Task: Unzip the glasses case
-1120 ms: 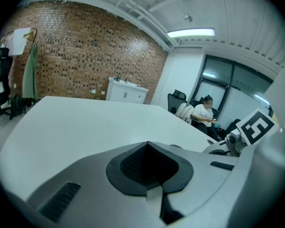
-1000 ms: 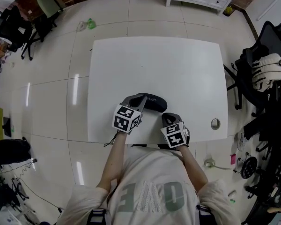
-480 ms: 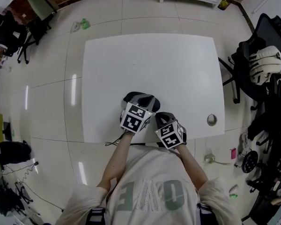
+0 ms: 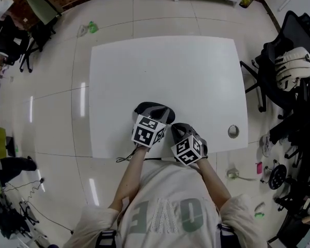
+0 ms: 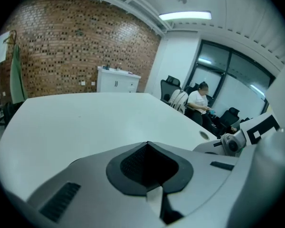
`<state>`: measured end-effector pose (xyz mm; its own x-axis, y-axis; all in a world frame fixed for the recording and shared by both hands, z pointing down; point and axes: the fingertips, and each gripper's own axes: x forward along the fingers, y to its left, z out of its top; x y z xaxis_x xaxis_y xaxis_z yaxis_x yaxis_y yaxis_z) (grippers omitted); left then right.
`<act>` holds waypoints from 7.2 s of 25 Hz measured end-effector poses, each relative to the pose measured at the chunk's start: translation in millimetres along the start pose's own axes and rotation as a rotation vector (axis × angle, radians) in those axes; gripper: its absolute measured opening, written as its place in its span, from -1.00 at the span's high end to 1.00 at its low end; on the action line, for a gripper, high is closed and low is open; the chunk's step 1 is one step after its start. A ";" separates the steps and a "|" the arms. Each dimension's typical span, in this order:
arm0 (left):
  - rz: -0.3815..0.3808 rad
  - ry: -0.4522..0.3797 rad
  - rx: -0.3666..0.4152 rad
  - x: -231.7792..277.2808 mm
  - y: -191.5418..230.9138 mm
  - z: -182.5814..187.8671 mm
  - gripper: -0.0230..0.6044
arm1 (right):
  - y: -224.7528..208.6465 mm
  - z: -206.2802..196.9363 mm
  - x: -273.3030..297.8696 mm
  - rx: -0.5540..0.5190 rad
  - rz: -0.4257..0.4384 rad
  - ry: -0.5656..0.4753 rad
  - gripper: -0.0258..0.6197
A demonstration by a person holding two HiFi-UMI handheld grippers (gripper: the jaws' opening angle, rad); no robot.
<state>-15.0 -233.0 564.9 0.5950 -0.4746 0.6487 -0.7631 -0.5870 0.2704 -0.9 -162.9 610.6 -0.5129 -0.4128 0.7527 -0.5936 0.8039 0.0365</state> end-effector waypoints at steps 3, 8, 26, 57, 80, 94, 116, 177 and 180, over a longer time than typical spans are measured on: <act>-0.006 -0.003 -0.009 -1.0 -1.9 -1.2 0.92 | 8.1 1.7 4.7 -0.010 0.025 0.005 0.92; -0.005 -0.011 -0.016 -1.5 -1.5 -1.4 0.92 | 6.2 6.7 10.8 0.062 0.019 -0.001 0.92; -0.040 -0.027 -0.041 -5.8 -2.8 -6.0 0.92 | 5.6 4.9 12.7 0.198 0.024 -0.024 0.79; 0.130 -0.046 -0.090 -29.3 2.8 -18.9 0.92 | 44.8 4.3 5.3 -0.146 0.142 0.012 0.92; 0.161 -0.060 -0.132 -39.9 10.5 -19.4 0.92 | 30.1 11.8 9.3 -0.162 0.064 0.012 0.92; 0.130 -0.012 -0.052 -23.5 -3.3 -30.1 0.92 | -0.2 -12.9 2.0 0.002 0.016 0.031 0.92; 0.073 0.025 -0.151 -10.0 -30.4 -24.4 0.92 | 2.5 -5.6 2.6 -0.017 0.050 0.025 0.92; 0.090 0.029 -0.180 -12.3 -6.2 -23.8 0.92 | 4.2 -2.1 5.3 -0.088 0.114 0.015 0.92; 0.061 -0.040 -0.244 -20.9 -4.9 -20.5 0.92 | 2.8 -0.2 -10.7 0.042 0.126 -0.032 0.92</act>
<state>-28.8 -206.7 564.6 0.5515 -0.5327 0.6419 -0.8335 -0.3831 0.3982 3.1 -156.2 602.8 -0.6042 -0.3235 0.7282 -0.5484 0.8318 -0.0856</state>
